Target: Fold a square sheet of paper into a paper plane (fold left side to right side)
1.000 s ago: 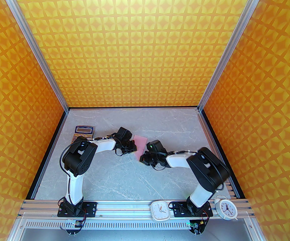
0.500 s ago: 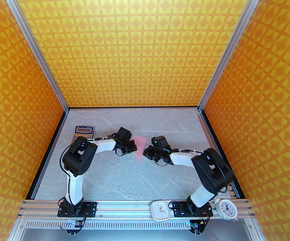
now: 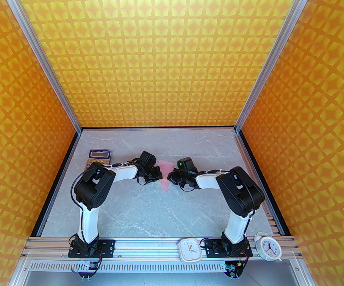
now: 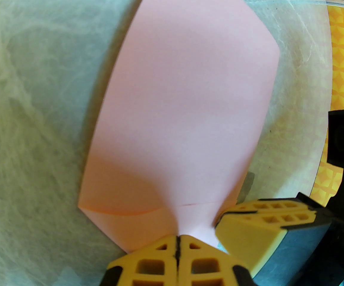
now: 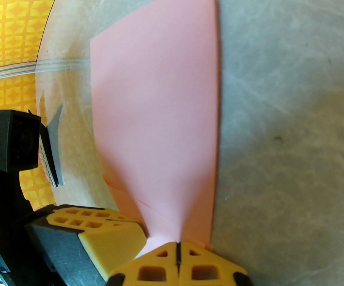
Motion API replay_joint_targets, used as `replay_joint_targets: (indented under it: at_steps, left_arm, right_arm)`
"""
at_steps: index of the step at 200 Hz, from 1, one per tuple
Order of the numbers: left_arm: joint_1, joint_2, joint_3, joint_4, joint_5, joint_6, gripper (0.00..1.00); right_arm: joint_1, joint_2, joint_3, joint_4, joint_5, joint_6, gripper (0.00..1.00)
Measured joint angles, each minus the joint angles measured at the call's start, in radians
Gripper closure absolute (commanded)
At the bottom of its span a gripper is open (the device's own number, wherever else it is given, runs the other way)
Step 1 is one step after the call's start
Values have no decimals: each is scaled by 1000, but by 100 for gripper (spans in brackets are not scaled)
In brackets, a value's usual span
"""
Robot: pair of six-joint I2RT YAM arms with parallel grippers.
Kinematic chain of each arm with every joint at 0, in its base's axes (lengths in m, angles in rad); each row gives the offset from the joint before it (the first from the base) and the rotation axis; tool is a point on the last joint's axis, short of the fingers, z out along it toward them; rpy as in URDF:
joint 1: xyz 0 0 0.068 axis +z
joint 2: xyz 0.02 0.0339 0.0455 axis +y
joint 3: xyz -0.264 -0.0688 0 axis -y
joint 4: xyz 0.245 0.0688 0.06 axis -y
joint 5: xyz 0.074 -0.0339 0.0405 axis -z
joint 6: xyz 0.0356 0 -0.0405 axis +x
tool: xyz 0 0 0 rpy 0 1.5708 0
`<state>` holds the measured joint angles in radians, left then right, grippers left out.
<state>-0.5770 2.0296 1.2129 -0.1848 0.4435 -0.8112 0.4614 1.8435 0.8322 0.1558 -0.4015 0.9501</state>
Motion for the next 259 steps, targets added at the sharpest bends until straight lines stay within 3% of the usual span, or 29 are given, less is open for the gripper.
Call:
replay_joint_targets:
  at_steps: [24, 53, 100, 259]
  left_arm:
    - [2, -2, 17, -24, -7, 0, 71]
    - [26, -37, 23, -60, -39, 8, 60]
    - [84, -69, 13, -75, -88, 28, 61]
    - [52, -18, 37, -20, -71, 46, 67]
  right_arm:
    - [0, 3, 8, -10, 1, -17, 100]
    - [0, 3, 8, -10, 1, -24, 100]
    - [0, 3, 8, -9, 0, -31, 100]
    - [-4, 10, 8, -1, -17, -31, 100]
